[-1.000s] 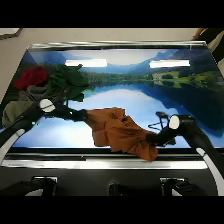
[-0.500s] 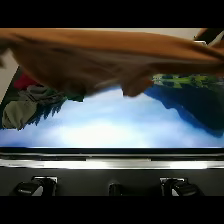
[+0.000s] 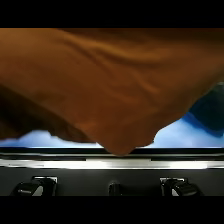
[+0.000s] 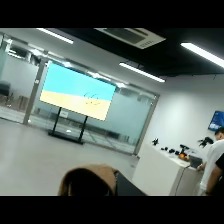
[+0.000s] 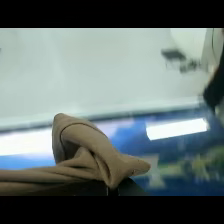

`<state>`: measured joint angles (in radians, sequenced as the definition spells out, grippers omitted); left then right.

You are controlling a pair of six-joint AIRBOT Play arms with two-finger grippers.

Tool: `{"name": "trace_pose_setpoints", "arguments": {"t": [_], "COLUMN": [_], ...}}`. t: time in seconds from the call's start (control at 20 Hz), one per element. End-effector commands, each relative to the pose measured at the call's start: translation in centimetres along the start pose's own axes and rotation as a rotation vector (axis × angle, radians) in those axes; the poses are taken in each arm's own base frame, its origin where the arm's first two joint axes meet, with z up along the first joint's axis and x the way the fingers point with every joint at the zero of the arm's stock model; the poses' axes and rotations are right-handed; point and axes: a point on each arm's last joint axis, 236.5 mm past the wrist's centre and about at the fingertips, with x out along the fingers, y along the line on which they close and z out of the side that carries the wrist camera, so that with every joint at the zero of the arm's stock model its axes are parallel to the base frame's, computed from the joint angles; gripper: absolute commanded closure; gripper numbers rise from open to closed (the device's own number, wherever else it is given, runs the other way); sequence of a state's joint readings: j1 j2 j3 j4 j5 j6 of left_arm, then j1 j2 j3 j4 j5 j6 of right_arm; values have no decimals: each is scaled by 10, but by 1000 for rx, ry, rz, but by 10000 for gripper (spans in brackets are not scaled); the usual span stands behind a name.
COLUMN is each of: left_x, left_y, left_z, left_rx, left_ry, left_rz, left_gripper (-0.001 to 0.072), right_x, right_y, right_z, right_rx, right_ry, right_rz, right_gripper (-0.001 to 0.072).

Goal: Fold the shirts.

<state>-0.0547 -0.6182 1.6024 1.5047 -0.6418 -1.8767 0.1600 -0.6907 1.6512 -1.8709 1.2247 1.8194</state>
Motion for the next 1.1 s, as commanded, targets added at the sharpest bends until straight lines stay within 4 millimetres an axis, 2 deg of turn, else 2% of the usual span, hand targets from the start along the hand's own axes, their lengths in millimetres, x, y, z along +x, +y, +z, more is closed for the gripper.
{"name": "trace_pose_setpoints", "arguments": {"t": [0.0,0.05,0.1,0.25,0.35,0.4,0.45,0.55,0.6,0.7,0.8,0.85,0.9,0.95,1.05], "left_x": [54,77,100,152,170,172,170,160,151,121,89,76,63,48,10], "left_y": [42,57,76,125,139,140,142,138,135,126,118,116,118,128,157], "left_z": [-74,-114,-162,-308,-391,-430,-464,-515,-533,-564,-582,-585,-584,-579,-556], "left_rx": [127,143,144,147,157,157,158,162,163,162,178,185,190,205,232], "left_ry": [199,286,386,636,759,818,876,977,1032,1180,1318,1375,1426,1490,1647], "left_rz": [109,130,156,206,202,195,192,181,181,182,186,192,204,234,296], "left_gripper": [679,679,679,679,679,679,679,678,678,677,668,519,196,-2,-5], "right_x": [22,28,34,66,89,100,115,149,165,196,222,230,235,236,234], "right_y": [-10,-7,1,28,38,41,44,50,54,64,74,77,78,74,59], "right_z": [-121,-168,-209,-333,-401,-428,-447,-467,-472,-475,-465,-456,-446,-436,-418], "right_rx": [-36,-63,-94,-123,-80,-57,-36,3,33,101,140,146,137,97,-44], "right_ry": [540,740,903,1195,1279,1311,1328,1297,1270,1200,1129,1100,1080,1075,1074], "right_rz": [-106,-125,-109,-19,-7,-17,-32,-51,-60,-68,-52,-44,-41,-44,-47], "right_gripper": [660,660,660,660,660,660,660,660,660,660,661,661,661,661,660]}}
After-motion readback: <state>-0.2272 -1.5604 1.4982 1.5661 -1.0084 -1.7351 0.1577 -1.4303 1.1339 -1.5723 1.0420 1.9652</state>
